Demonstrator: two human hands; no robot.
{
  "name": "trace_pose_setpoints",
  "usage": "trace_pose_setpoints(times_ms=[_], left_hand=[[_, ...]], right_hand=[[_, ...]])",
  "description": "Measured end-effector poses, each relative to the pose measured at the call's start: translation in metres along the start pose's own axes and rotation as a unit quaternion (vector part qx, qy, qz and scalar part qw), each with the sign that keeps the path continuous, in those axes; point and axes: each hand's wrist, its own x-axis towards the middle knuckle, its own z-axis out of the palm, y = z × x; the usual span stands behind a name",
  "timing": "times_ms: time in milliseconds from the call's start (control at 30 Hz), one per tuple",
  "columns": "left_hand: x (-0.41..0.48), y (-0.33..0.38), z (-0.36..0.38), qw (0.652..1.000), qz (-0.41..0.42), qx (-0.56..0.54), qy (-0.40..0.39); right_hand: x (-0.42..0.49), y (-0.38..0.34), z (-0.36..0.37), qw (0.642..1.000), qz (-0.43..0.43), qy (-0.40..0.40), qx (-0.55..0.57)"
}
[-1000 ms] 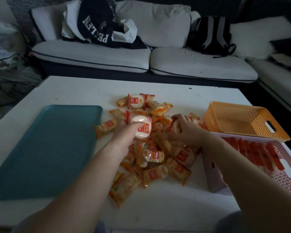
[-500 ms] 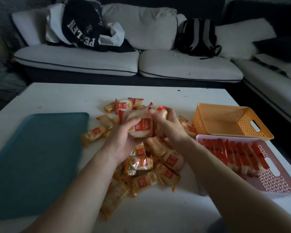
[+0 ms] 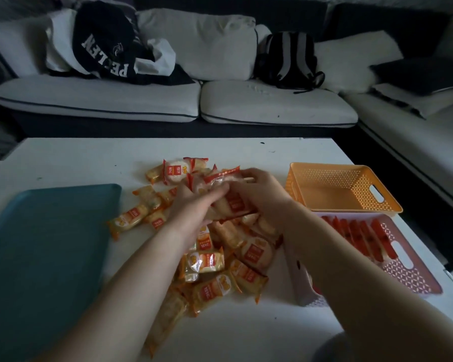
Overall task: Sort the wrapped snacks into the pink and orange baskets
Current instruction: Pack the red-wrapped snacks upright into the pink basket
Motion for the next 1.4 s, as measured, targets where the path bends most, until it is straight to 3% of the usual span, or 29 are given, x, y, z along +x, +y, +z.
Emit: trace_pose_setpoints(times_ms=[100, 167, 233, 300, 367, 467, 567, 667, 700, 733, 833, 900, 1000, 1067, 1233, 1400], left_hand=[[0.014, 0.009, 0.004, 0.999, -0.029, -0.02, -0.018], [0.027, 0.01, -0.004, 0.999, -0.039, -0.012, 0.002], [0.04, 0.008, -0.018, 0.998, -0.046, -0.021, 0.025], [0.047, 0.005, -0.031, 0.998, -0.053, -0.02, 0.026], [0.05, 0.001, -0.04, 0.998, -0.055, -0.002, 0.02], [0.053, -0.002, -0.05, 0.997, -0.073, 0.024, 0.008], [0.05, 0.001, -0.051, 0.992, -0.116, 0.043, -0.032], [0.044, 0.0, -0.044, 0.984, -0.145, 0.055, -0.091], [0.044, -0.003, -0.041, 0.981, -0.156, 0.06, -0.101], [0.045, -0.007, -0.039, 0.979, -0.163, 0.072, -0.101], [0.053, -0.017, -0.035, 0.977, -0.159, 0.132, -0.058], [0.059, -0.018, -0.037, 0.98, -0.138, 0.142, -0.021], [0.069, -0.016, -0.049, 0.983, -0.122, 0.138, 0.019], [0.07, -0.013, -0.054, 0.984, -0.129, 0.124, 0.015], [0.064, -0.005, -0.051, 0.984, -0.163, 0.074, -0.005], [0.063, -0.014, -0.034, 0.975, -0.132, 0.178, 0.024]], right_hand=[[0.023, -0.001, -0.033, 0.998, -0.004, -0.01, -0.061], [0.048, 0.012, -0.054, 0.974, 0.0, -0.007, -0.225], [0.068, 0.032, -0.063, 0.898, 0.02, -0.035, -0.438], [0.08, 0.054, -0.058, 0.811, 0.016, -0.099, -0.576], [0.09, 0.071, -0.051, 0.767, 0.017, -0.14, -0.626], [0.1, 0.078, -0.044, 0.734, 0.034, -0.167, -0.657], [0.096, 0.075, -0.046, 0.742, 0.011, -0.13, -0.658], [0.087, 0.06, -0.053, 0.803, 0.006, -0.098, -0.588], [0.083, 0.055, -0.052, 0.807, 0.01, -0.113, -0.579], [0.079, 0.05, -0.049, 0.795, 0.02, -0.144, -0.59], [0.073, 0.05, -0.034, 0.708, 0.076, -0.253, -0.655], [0.072, 0.048, -0.029, 0.689, 0.073, -0.283, -0.663], [0.071, 0.042, -0.032, 0.722, 0.076, -0.295, -0.621], [0.073, 0.046, -0.032, 0.741, 0.077, -0.255, -0.616], [0.074, 0.06, -0.023, 0.754, 0.078, -0.179, -0.627], [0.074, 0.055, -0.032, 0.796, 0.057, -0.139, -0.586]])
